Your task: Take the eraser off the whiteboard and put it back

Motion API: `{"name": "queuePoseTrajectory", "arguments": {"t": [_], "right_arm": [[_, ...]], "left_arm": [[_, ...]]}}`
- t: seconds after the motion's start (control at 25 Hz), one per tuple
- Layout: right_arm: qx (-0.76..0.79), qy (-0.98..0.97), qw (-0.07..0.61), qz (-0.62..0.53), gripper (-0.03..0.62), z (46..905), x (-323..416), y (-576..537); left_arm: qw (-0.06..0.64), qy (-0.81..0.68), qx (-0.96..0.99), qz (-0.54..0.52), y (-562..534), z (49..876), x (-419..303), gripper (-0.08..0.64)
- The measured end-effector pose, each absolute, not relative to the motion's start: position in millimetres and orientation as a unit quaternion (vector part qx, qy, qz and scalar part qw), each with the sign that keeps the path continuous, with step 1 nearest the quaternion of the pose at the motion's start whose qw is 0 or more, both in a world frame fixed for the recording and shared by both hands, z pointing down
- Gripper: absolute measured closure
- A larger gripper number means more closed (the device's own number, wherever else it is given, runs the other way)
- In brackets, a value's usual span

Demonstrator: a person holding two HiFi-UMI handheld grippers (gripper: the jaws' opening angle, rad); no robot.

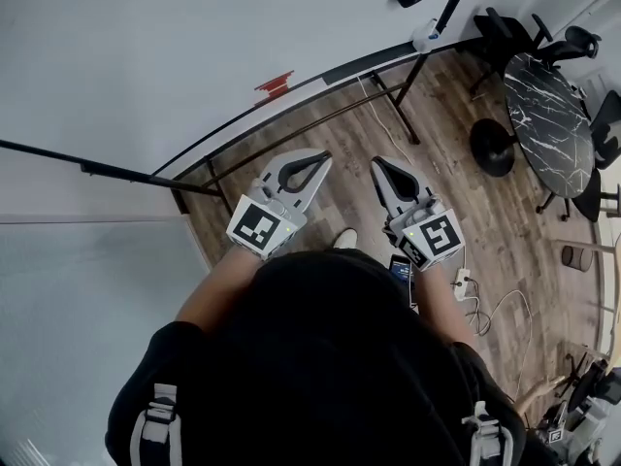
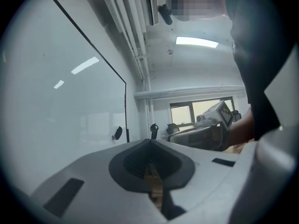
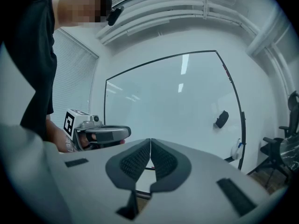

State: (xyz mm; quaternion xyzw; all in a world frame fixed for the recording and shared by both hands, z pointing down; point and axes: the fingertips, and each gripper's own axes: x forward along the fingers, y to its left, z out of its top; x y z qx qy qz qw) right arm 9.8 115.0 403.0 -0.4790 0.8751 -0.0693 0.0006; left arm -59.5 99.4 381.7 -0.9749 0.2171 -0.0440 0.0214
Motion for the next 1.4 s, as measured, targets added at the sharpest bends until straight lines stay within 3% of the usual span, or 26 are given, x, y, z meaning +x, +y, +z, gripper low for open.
{"name": "queuePoseTrajectory", "arguments": {"t": [0.68,1.4], "right_arm": [[-0.501,0.861,0.014,-0.086,0.588,416.3,103.5,69.4],[-0.539,0.838,-0.01,-0.087,0.588,410.4,170.5,-85.0]], "left_arm": [[0.034,0.216,-0.974,-0.063,53.7,392.2,21.5,0.554],[0.016,0.167,-0.985,-0.025,-105.6,390.7,111.5,0.555]]}}
